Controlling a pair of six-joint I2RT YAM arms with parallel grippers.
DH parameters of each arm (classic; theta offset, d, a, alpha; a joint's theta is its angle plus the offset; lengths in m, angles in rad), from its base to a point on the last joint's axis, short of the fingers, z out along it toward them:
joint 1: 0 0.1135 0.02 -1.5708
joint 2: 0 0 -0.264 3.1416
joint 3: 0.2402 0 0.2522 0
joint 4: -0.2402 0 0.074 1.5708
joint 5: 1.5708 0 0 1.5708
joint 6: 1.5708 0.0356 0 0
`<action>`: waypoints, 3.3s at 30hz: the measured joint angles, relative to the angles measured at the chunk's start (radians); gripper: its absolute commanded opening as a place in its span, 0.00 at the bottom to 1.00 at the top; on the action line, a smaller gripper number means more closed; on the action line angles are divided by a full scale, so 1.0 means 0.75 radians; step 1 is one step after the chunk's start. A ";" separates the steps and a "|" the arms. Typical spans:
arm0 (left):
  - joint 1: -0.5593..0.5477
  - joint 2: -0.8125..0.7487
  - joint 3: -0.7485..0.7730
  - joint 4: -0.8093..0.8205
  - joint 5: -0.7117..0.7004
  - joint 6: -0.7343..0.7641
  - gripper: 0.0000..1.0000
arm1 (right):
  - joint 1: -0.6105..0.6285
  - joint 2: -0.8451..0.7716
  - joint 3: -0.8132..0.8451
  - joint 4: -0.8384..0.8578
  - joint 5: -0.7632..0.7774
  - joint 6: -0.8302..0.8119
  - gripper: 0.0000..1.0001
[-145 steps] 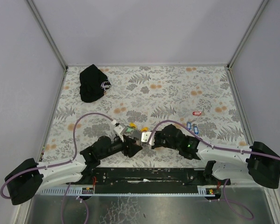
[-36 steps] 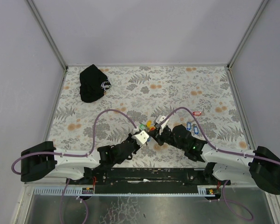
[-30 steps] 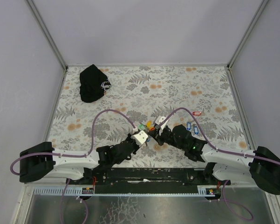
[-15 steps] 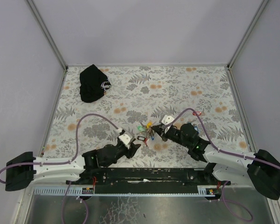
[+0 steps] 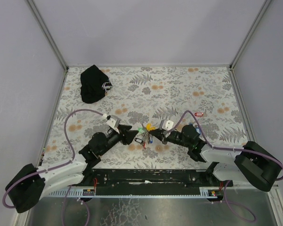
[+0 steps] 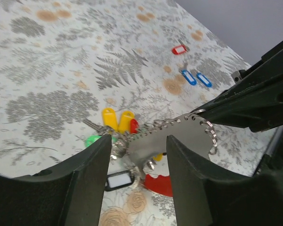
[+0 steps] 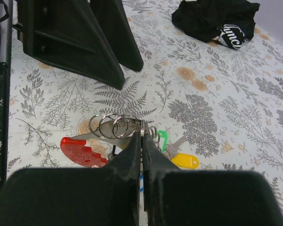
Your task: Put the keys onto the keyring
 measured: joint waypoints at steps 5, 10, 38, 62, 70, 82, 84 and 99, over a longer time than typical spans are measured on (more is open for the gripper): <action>0.029 0.218 0.058 0.139 0.137 -0.063 0.54 | 0.000 0.018 0.000 0.026 -0.036 0.000 0.00; 0.043 0.304 0.094 0.279 0.224 -0.120 0.58 | 0.000 0.009 0.009 -0.007 -0.065 -0.001 0.00; 0.022 0.262 0.073 0.046 0.369 -0.200 0.44 | 0.000 -0.209 0.255 -0.763 -0.045 -0.050 0.00; 0.158 0.411 0.111 0.221 0.404 -0.184 0.44 | 0.000 -0.009 -0.082 0.102 -0.097 0.040 0.00; 0.165 0.605 0.128 0.420 0.545 -0.210 0.39 | 0.000 0.190 -0.110 0.425 -0.053 0.125 0.00; 0.030 0.663 -0.031 0.633 0.405 -0.291 0.39 | 0.000 0.201 -0.051 0.236 -0.037 0.277 0.00; 0.012 0.663 -0.048 0.647 0.401 -0.297 0.39 | -0.002 0.160 -0.018 0.113 -0.024 0.292 0.00; 0.045 0.609 -0.086 0.720 0.417 -0.306 0.38 | -0.009 0.322 -0.041 0.336 -0.112 0.330 0.00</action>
